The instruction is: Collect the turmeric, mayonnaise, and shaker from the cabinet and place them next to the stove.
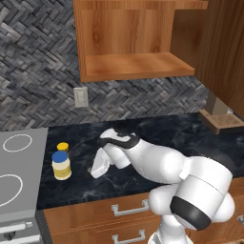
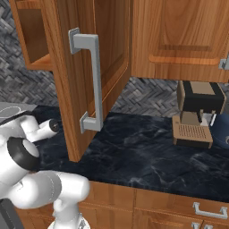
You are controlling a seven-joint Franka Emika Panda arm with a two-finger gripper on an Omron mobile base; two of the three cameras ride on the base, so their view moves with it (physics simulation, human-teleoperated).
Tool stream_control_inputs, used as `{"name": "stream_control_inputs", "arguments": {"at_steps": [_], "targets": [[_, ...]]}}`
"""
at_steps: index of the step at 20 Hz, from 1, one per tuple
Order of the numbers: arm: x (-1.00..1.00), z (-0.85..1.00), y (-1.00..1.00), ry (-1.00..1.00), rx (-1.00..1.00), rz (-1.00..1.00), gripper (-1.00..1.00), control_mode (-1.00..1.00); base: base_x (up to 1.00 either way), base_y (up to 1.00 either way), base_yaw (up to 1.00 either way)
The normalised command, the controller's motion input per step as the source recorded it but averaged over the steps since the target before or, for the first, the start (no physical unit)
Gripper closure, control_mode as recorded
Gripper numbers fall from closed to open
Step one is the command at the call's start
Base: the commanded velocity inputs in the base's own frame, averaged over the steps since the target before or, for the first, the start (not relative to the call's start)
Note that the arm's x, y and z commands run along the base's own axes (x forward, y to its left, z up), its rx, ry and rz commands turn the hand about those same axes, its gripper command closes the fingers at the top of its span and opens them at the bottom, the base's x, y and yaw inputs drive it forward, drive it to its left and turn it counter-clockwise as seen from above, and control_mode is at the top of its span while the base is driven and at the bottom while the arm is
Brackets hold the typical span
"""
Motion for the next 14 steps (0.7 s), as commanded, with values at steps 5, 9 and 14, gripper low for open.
{"name": "stream_control_inputs", "arguments": {"at_steps": [5, 9, 14], "targets": [[0.0, -0.08, 0.11, 0.0, 0.0, 0.06, 1.0, -1.0, 0.0, 0.0, 0.0], [0.0, -0.04, 0.17, 0.0, -0.01, 0.02, 1.0, -1.0, 0.0, 0.0, 0.0], [0.0, -0.04, 0.18, 0.0, -0.01, 0.0, 1.0, -1.0, 0.0, 0.0, 0.0]]}}
